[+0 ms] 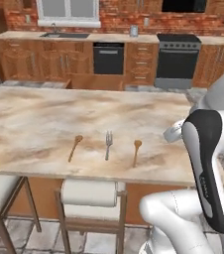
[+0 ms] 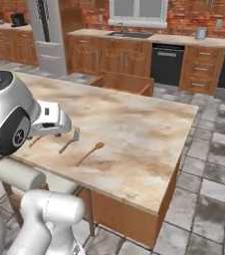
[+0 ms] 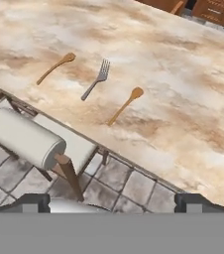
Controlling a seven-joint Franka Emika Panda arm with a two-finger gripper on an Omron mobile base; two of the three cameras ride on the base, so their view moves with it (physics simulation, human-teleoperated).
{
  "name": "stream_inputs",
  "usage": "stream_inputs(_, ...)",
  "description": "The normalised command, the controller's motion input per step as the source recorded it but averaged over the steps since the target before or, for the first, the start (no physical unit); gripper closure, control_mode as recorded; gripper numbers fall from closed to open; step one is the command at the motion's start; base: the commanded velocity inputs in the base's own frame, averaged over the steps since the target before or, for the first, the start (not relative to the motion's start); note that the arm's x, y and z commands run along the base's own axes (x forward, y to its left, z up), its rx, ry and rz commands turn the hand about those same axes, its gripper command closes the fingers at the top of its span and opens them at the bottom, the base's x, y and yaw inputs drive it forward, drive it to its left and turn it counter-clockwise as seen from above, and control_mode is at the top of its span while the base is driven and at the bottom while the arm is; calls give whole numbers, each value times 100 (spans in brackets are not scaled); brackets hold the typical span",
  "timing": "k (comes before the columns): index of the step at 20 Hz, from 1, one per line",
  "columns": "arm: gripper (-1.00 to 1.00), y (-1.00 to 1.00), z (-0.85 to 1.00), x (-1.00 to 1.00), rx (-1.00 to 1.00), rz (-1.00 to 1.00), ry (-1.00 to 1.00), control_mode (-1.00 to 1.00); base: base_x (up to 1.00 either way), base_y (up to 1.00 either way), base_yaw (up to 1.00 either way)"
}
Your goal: Pick up the metallic utensils from the counter and place them in the open drawer. Make sure not to pick up any wooden utensils.
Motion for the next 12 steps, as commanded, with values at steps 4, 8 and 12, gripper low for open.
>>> stream_inputs(4, -100, 0, 0, 0, 0, 0, 0, 100, 0, 85, -58)
stream_inputs(8, -100, 0, 0, 0, 0, 0, 0, 100, 15, 73, -45)
stream_inputs(12, -100, 0, 0, 0, 0, 0, 0, 100, -58, 24, -6)
